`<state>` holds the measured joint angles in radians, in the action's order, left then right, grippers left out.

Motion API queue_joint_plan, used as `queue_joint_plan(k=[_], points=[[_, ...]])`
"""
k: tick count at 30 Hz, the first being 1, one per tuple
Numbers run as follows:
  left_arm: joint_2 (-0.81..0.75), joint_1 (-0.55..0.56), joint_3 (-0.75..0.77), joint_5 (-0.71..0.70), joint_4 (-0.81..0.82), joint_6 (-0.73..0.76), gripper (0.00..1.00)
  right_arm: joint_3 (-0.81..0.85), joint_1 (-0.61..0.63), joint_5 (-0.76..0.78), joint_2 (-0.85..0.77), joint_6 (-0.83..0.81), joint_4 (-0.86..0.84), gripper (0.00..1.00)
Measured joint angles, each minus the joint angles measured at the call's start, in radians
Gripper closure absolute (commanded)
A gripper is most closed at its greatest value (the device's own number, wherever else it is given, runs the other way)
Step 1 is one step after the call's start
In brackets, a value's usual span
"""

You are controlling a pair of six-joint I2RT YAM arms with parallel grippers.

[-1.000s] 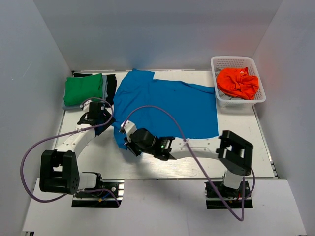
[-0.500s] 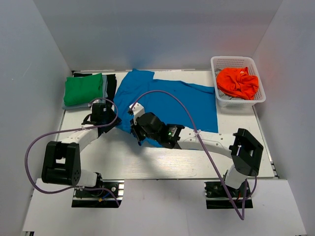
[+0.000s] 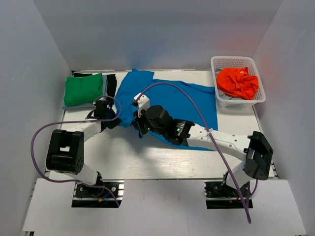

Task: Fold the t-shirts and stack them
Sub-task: Flatten out the tshirt

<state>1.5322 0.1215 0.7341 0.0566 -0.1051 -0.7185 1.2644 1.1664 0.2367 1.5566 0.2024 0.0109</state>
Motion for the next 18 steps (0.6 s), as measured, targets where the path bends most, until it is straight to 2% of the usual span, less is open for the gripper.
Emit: queue_joint_plan(k=[11, 14, 15, 17, 18], points=[[0.098, 0.005, 0.126, 0.000, -0.072, -0.025, 0.98, -0.003, -0.008, 0.050, -0.074, -0.025, 0.074, 1.00], [0.130, 0.010, 0.164, 0.001, -0.091, -0.029, 0.91, -0.003, -0.008, 0.049, -0.078, -0.028, 0.101, 1.00], [0.144, 0.010, 0.181, 0.001, -0.106, -0.031, 0.83, -0.003, -0.008, 0.048, -0.078, -0.028, 0.110, 1.00], [0.170, 0.011, 0.213, -0.001, -0.130, -0.031, 0.77, -0.003, -0.009, 0.049, -0.078, -0.027, 0.122, 1.00], [0.182, 0.011, 0.228, -0.008, -0.142, -0.030, 0.71, -0.003, -0.009, 0.049, -0.079, -0.027, 0.123, 1.00]])
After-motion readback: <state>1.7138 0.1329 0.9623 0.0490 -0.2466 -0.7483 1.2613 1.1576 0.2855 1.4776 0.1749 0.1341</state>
